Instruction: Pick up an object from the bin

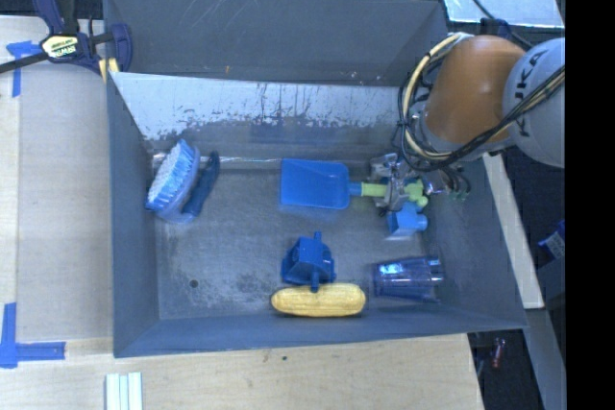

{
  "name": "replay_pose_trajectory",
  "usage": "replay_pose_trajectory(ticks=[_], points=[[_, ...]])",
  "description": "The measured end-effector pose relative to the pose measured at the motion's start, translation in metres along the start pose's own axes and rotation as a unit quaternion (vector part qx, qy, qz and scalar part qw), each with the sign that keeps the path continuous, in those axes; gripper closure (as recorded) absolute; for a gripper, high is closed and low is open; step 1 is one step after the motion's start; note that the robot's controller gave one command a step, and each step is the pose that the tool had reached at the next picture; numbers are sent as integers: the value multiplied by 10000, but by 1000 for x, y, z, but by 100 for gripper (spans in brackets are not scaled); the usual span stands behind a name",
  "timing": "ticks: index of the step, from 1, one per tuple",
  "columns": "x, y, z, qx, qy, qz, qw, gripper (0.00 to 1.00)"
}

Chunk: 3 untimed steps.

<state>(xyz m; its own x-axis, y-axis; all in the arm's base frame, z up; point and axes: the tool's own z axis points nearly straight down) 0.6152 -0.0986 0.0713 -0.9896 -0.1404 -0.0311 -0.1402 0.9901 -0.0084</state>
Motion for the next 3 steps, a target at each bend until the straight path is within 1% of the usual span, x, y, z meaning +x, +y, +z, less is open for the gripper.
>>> replay_pose_trajectory(ticks=[1,2,3], points=[[11,-2,-5,-23,-35,30,10000,0],[12,-3,-4,-13,-23,27,10000,100],[12,-3,-4,-13,-23,25,10000,100]])
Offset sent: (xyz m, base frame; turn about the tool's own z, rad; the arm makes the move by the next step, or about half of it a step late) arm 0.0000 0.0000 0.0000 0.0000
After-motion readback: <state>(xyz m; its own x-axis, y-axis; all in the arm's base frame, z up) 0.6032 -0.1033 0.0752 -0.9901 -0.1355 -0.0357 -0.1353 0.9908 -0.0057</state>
